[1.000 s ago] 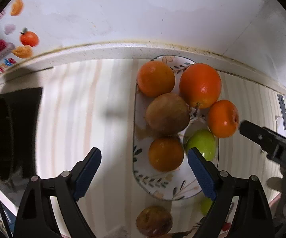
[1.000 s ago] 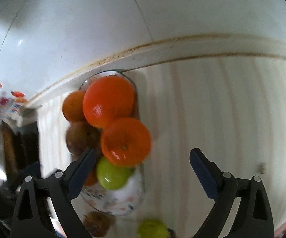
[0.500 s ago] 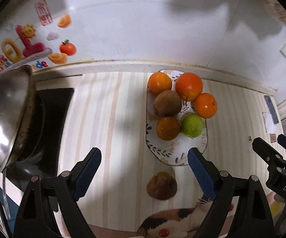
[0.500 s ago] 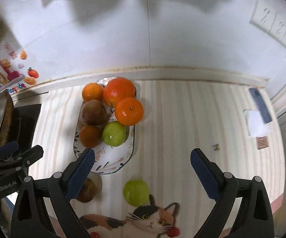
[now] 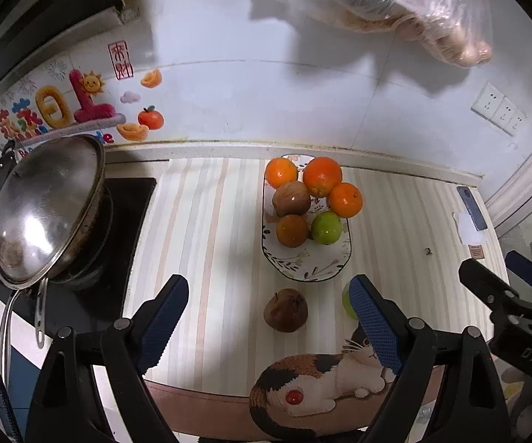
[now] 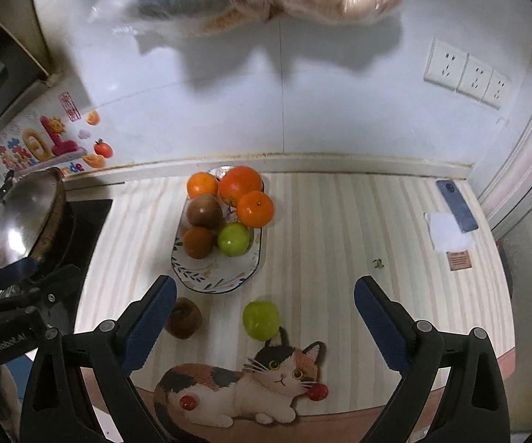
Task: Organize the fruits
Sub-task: 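Lift both open tools away from the plate back toward the cat mat, then grasp the brown apple with the left tool while the right tool grasps the green apple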
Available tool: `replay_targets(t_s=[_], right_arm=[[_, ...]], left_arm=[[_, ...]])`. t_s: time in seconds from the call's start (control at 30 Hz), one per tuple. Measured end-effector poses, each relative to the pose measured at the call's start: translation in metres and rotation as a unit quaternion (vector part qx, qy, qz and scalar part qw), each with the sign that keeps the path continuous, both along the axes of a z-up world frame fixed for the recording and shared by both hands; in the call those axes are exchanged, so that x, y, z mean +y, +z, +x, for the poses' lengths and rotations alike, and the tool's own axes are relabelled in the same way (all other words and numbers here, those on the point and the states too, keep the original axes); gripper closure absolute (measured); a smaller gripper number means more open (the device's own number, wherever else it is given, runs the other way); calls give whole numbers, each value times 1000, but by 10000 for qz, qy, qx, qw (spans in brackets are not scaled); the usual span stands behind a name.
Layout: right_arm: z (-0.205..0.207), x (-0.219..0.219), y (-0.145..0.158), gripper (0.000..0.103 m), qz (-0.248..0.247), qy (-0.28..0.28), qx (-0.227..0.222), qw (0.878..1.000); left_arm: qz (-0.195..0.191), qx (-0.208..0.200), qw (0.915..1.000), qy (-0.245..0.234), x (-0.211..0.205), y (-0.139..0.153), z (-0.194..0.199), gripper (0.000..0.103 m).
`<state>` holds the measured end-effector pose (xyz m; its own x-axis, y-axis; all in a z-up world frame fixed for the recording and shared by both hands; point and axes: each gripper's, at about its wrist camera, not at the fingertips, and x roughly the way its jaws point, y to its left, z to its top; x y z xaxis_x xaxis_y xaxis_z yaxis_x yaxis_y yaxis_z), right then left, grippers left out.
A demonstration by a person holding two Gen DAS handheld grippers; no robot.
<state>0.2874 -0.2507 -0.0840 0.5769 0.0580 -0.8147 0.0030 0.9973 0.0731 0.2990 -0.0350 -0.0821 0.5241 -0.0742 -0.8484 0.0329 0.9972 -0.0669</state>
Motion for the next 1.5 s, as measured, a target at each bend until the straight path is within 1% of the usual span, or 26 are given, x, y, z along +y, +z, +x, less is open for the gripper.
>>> replay_targets(t_s=[0.13,0.27,0.37,0.47,0.5,0.53,0.6,0.7,0.8,0.83,0.9,0.93,1.0,1.1,1.23,1.27,1.3,1.33,1.37,1.4,1.43,1.47,1.5], right_arm=[[-16,2,17,4,79,28,-144,9999],[-25,6,24,4,225,89,-170,9996],[-26,8,24,4,309,121,-135,9994],[-20,7,13,4,409,95,17,9991],[-16,6,7,4,447,69,93,9989],[-12,3,-2,4,464,31,202,9987],[-3,0,-19,4,478,-2,404,9980],[14,-5,-59,4,545,-67,805,9952],[30,-7,-95,4,582,-66,1017,9931],[36,-8,-113,4,656,-92,1149,9912],[42,-13,-137,4,896,-155,1332,9869],[46,-16,-152,4,938,-223,1455,9847],[51,-20,-172,4,1014,-304,1583,9817],[56,-22,-194,4,1075,-336,1797,9773],[65,-21,-215,4,1061,-369,1945,9744],[68,-22,-218,5,1066,-370,1967,9739],[70,-22,-222,7,1082,-368,1992,9733],[72,-23,-227,9,1111,-392,2034,9720],[74,-23,-229,10,1152,-403,2062,9709],[76,-24,-233,11,1220,-417,2099,9692],[79,-24,-235,13,1247,-416,2130,9682],[82,-23,-239,14,1263,-426,2167,9671],[84,-22,-241,16,1273,-420,2195,9664]], left_arm=[[-2,-134,9999,22,0,9,-13,14],[-2,-148,9999,20,1,11,-19,14],[9,-119,9999,9,2,9,-20,14],[-22,-46,10000,-24,3,3,-17,14],[-37,12,10000,-38,3,-1,-14,12],[-34,67,10000,-44,3,-6,-12,6],[31,151,9999,-22,3,-20,-4,2],[182,422,9989,0,0,-48,8,2],[330,837,9959,9,-3,-87,24,2],[337,1036,9940,27,-4,-104,31,2],[269,1360,9903,30,-7,-128,40,2],[226,1482,9887,9,-10,-138,43,2],[193,1605,9868,-53,-16,-152,48,2],[100,1821,9831,-168,-26,-175,61,2],[-20,2202,9752,-210,-34,-209,78,2],[-41,2254,9740,-229,-35,-214,81,4],[-90,2307,9727,-256,-37,-220,83,10],[-114,2318,9723,-263,-37,-222,84,18],[-177,2313,9723,-270,-37,-224,85,21],[-301,2283,9727,-275,-37,-225,85,27],[-376,2245,9734,-279,-37,-224,85,37],[-436,2179,9746,-290,-38,-222,84,42],[-396,2107,9762,-314,-40,-218,83,47]])
